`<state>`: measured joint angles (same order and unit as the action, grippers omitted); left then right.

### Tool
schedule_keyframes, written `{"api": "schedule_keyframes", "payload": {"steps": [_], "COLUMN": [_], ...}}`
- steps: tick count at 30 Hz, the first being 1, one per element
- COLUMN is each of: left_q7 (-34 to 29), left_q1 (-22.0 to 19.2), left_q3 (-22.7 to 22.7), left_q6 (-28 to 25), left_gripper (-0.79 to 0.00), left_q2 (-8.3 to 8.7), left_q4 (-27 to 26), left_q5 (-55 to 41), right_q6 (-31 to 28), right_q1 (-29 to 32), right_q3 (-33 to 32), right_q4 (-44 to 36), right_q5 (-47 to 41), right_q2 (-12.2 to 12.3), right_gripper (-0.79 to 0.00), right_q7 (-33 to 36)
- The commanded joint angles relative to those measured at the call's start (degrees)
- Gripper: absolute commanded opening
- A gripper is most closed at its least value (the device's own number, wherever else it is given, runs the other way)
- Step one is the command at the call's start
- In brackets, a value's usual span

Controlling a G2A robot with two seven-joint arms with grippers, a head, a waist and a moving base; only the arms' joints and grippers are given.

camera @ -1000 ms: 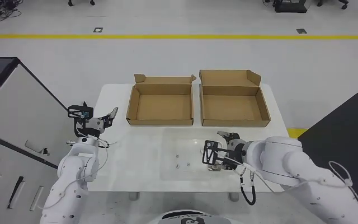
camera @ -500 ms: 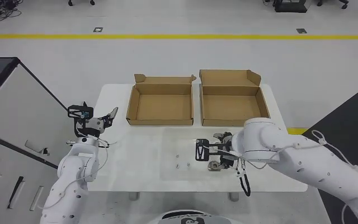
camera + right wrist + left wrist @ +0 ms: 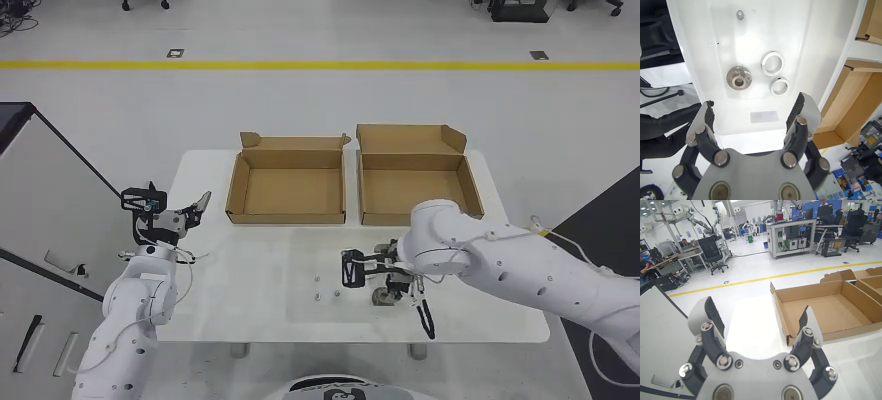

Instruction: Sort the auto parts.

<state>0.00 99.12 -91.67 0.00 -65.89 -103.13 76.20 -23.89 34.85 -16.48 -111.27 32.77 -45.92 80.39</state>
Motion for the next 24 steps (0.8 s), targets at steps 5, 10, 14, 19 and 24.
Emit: {"api": "schedule_keyframes", "payload": {"steps": [5, 10, 14, 19, 24], "left_q7": [0.0, 0.0, 0.0, 0.0, 0.0], "left_q1": [0.0, 0.0, 0.0, 0.0, 0.0], "left_q3": [0.0, 0.0, 0.0, 0.0, 0.0], "left_q6": [0.0, 0.0, 0.0, 0.0, 0.0], "left_gripper": [0.000, 0.000, 0.000, 0.000, 0.000], "left_q2": [0.00, 0.00, 0.00, 0.00, 0.00], "left_q4": [0.0, 0.0, 0.0, 0.0, 0.0], "left_q5": [0.0, 0.0, 0.0, 0.0, 0.0], "right_q6": [-0.4, -0.3, -0.3, -0.3, -0.5], "right_q1": [0.0, 0.3, 0.4, 0.1, -0.5], "right_q3": [1.2, 2.0, 3.0, 4.7, 6.3], "right_q4": [1.7, 2.4, 2.7, 3.7, 4.8], "right_q5": [-0.2, 0.2, 0.3, 0.4, -0.2], "right_q2": [-0.8, -1.1, -1.3, -1.7, -2.3], "right_gripper": [-0.222, -0.219, -0.246, -0.292, -0.388], "right_q7": [-0.4, -0.3, -0.3, -0.3, -0.5]}}
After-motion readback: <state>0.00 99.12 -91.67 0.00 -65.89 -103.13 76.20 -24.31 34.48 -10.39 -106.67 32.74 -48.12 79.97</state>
